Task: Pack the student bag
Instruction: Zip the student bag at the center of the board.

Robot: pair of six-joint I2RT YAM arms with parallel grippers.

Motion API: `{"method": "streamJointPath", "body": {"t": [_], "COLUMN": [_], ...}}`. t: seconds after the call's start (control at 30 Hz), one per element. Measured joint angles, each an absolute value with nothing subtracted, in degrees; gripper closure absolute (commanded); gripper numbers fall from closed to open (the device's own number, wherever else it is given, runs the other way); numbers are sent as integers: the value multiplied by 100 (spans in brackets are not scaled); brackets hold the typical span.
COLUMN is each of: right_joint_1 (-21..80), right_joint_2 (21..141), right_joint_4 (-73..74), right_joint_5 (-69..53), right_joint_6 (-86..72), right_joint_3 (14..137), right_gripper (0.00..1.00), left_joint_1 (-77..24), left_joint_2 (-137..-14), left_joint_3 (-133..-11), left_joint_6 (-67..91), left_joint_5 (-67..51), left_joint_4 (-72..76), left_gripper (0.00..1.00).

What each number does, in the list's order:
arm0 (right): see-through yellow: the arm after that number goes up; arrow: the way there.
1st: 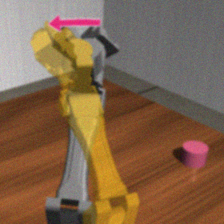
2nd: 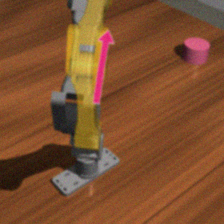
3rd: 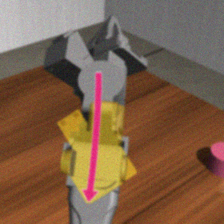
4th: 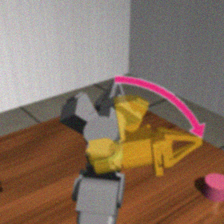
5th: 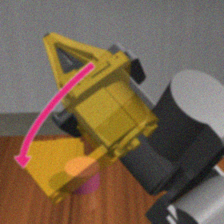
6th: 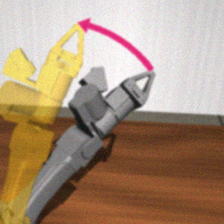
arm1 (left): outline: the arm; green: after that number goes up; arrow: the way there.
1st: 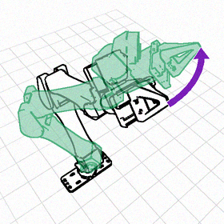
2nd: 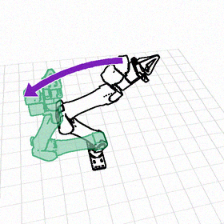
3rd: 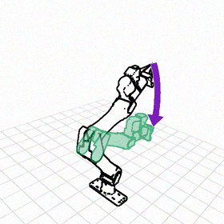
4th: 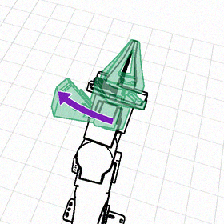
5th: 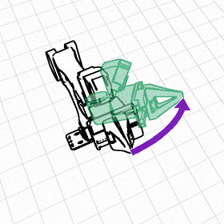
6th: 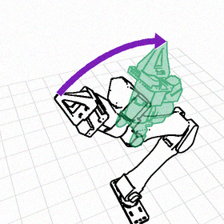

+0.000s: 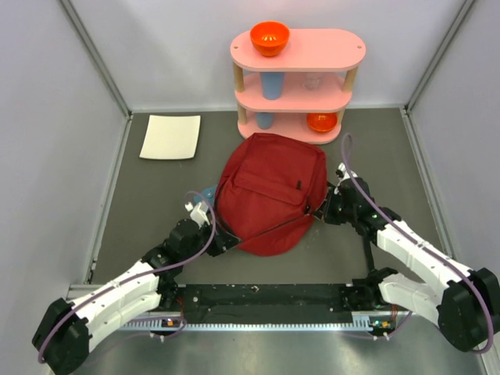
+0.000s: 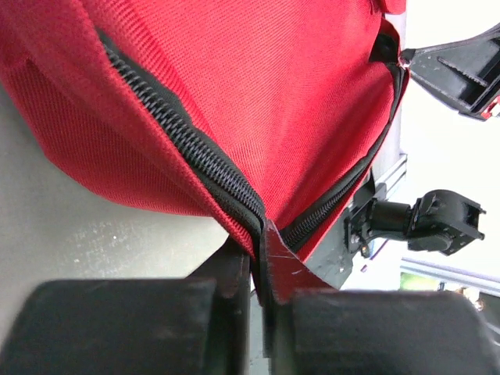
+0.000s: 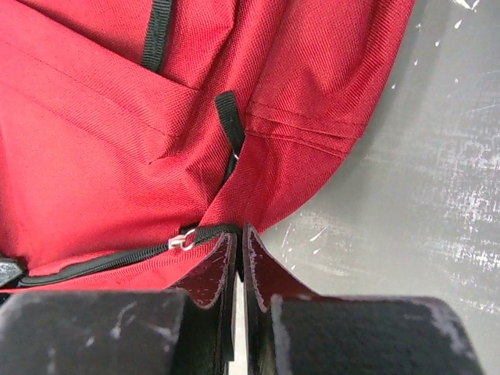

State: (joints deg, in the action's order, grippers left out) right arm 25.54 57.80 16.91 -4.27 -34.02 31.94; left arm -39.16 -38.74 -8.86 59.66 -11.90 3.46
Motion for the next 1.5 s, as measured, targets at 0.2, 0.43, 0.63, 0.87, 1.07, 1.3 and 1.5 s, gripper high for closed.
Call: {"method": "streamJointPath", "body": {"t": [0.2, 0.43, 0.63, 0.87, 1.07, 1.3, 1.5], "right_joint_1": [2276, 2259, 2259, 2259, 2259, 2259, 2259], "right_joint_2": [5734, 5203, 4943, 4932, 4873, 4875, 4873], "right_joint_4": [1573, 1704, 1769, 1802, 1806, 1809, 1809], "right_joint_5": [-810, -834, -760, -740, -738, -740, -722], "right_joint_6": [-3135, -3013, -3017, -3094, -3131, -3133, -3157], "right_joint_3": [3190, 2936, 2773, 2764, 2764, 2764, 2764], "right_gripper": [100, 100, 100, 100, 100, 100, 100], "left_joint_1": [-3920, -4156, -4222, -4921, -5520, -5990, -6012], "left_joint_2": [-3948, -4285, -4331, -6217, -7734, -9201, -9633], "left_joint_3": [-982, -2700, -3483, -4486, -5347, -6206, -6202], "left_joint_6": [5734, 4764, 3909, 2539, 1505, 1004, 1120], "left_joint_5": [-1603, -1529, -1380, -1555, -1535, -1610, -1656], "left_joint_4": [200, -965, -1105, -993, -989, -827, -701], "left_gripper": [29, 1, 1, 1, 1, 10, 89]}}
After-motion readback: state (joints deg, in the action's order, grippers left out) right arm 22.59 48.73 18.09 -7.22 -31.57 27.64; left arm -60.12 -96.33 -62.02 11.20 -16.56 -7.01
